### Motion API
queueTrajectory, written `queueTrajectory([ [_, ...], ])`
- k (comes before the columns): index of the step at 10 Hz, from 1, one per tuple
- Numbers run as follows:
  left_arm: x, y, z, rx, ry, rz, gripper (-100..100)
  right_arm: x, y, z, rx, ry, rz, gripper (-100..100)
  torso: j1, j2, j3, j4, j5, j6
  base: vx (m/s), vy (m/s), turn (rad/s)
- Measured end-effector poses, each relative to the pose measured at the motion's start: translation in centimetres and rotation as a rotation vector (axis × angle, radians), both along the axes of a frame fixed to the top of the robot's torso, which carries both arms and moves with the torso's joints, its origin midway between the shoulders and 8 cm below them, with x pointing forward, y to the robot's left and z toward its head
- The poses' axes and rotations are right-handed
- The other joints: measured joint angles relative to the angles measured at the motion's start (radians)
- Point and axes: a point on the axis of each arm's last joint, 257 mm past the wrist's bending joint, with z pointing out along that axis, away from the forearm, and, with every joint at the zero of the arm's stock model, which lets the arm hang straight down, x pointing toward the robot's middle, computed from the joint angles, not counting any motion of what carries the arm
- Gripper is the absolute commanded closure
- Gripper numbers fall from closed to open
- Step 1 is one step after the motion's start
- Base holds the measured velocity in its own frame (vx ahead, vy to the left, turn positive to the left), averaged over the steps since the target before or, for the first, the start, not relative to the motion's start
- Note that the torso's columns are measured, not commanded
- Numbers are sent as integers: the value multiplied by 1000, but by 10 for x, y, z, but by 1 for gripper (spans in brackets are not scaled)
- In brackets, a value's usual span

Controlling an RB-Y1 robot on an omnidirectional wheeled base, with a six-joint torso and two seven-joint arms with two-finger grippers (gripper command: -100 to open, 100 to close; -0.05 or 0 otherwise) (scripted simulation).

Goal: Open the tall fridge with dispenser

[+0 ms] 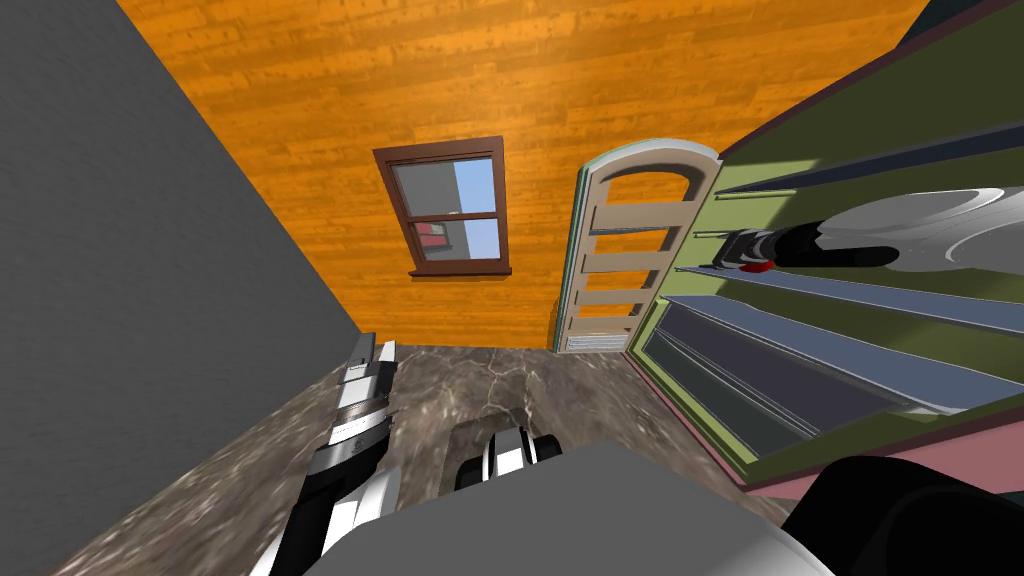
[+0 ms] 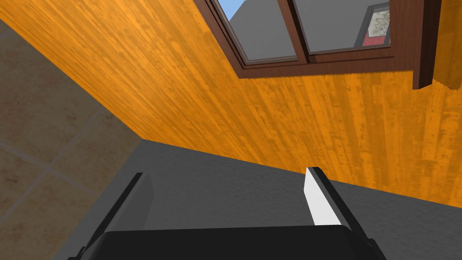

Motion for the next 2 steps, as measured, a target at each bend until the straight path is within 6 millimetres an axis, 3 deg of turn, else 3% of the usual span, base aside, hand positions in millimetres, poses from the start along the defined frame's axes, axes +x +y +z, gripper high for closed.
queueTrajectory([
  [2,0,0,0,0,0,0,0,0,0,0,0,0,0,0,0,0,0,0,0,0,0,0,0],
])
